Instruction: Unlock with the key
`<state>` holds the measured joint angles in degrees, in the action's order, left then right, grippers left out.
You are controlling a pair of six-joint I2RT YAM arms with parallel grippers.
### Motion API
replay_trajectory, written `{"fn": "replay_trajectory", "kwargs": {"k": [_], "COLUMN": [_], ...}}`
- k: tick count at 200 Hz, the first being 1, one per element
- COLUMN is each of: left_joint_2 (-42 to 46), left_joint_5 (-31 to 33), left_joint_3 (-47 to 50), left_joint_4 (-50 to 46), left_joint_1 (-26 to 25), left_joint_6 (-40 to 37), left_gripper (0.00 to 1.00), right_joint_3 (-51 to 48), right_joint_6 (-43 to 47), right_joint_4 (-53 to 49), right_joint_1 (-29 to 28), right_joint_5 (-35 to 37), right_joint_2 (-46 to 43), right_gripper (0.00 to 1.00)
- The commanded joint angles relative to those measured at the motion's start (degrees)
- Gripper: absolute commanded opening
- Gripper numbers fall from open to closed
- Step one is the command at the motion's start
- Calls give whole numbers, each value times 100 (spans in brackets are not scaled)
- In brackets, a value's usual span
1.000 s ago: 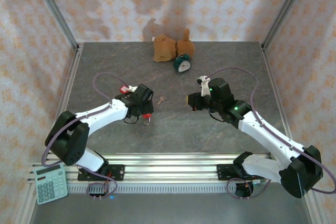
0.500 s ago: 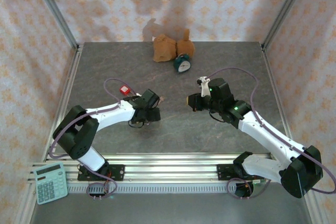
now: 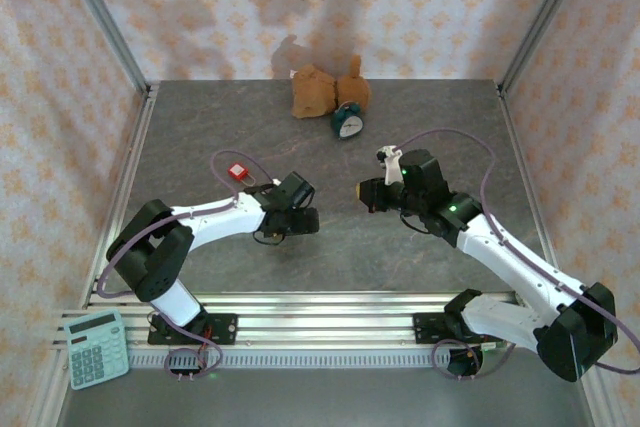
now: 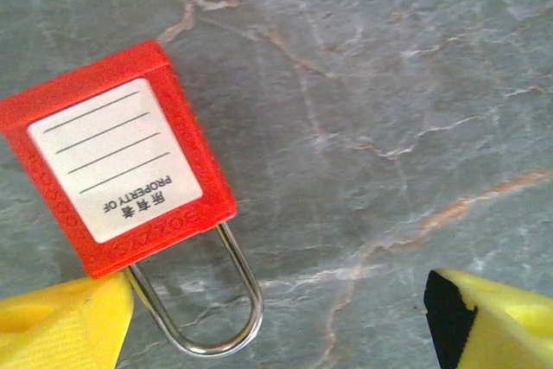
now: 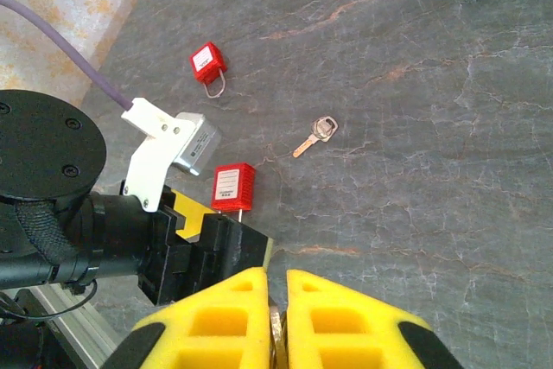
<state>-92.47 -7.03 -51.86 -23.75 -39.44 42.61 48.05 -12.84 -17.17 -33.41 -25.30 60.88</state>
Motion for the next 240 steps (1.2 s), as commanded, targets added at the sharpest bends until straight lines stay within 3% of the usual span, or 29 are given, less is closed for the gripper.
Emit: {"fn": "replay_trajectory", "kwargs": {"k": [1, 18, 50, 84, 136, 240], "left_joint_2": [-76, -28, 95, -352, -829, -692], "left_joint_5": [-130, 18, 948, 1686, 2134, 1593], "left_joint_3": [-153, -204, -546, -1106, -1616, -955], "left_joint_4": [176, 10, -947, -1620, -1731, -1248], "left_joint_1": [-144, -164, -160, -152, -152, 158], "left_joint_6": [30, -41, -165, -29, 336, 267], "left_gripper": [88, 87, 89, 92, 94, 90], "right_joint_3": [-15, 7, -83, -198, -235, -411], "right_joint_6": [46, 45, -14, -102, -226, -293], "right_joint_4": [-90, -129, -71, 50, 179, 234], "right_joint_1": [15, 18, 19, 19, 18, 18], "right_joint_5": [-28, -9, 14, 7, 55, 153], "right_joint_2": [-147, -151, -241, -287, -411, -587], "right_gripper": [10, 10, 10, 10, 10, 10]}}
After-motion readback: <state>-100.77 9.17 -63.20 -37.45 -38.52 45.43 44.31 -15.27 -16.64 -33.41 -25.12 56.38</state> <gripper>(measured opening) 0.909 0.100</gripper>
